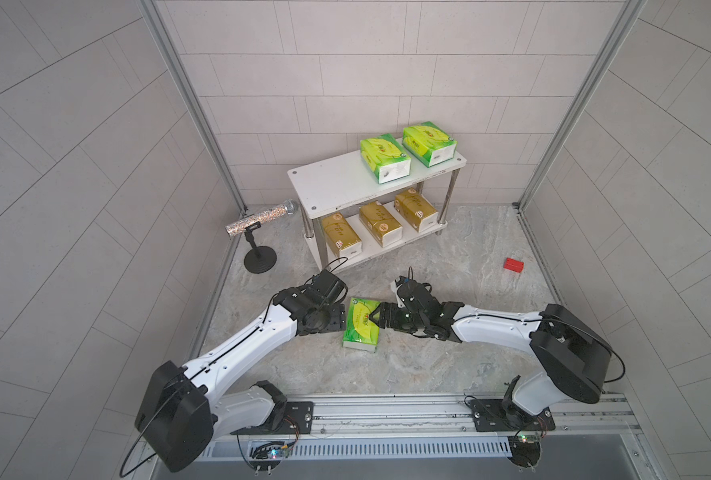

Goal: Place the tissue boxes on the shelf by color
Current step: Pick up the box of tissues from the center of the board.

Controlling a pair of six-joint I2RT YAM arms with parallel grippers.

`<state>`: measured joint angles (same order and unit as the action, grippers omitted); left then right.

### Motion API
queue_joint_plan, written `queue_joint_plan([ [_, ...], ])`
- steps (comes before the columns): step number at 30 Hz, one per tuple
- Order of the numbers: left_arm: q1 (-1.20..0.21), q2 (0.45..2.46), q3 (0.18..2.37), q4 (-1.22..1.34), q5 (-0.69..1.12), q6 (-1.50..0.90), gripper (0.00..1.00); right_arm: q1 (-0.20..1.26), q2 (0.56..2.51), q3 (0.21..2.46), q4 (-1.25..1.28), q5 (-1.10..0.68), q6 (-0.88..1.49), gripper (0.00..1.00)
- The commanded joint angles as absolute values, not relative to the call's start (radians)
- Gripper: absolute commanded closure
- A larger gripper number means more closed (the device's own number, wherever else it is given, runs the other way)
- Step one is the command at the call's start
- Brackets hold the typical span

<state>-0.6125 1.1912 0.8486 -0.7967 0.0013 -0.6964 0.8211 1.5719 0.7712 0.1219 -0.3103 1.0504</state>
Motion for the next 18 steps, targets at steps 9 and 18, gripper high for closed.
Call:
queue_joint_plan([
  [9,-0.606,1.239,0.798,-0.672,0.092,-0.647,0.16,0.765,1.626,0.674,0.331,-0.388,1.132,0.42],
  [18,-0.606,1.257,0.764,-0.476,0.233,-0.6,0.12,0.687,1.632,0.63,0.375,-0.507,1.081,0.53],
])
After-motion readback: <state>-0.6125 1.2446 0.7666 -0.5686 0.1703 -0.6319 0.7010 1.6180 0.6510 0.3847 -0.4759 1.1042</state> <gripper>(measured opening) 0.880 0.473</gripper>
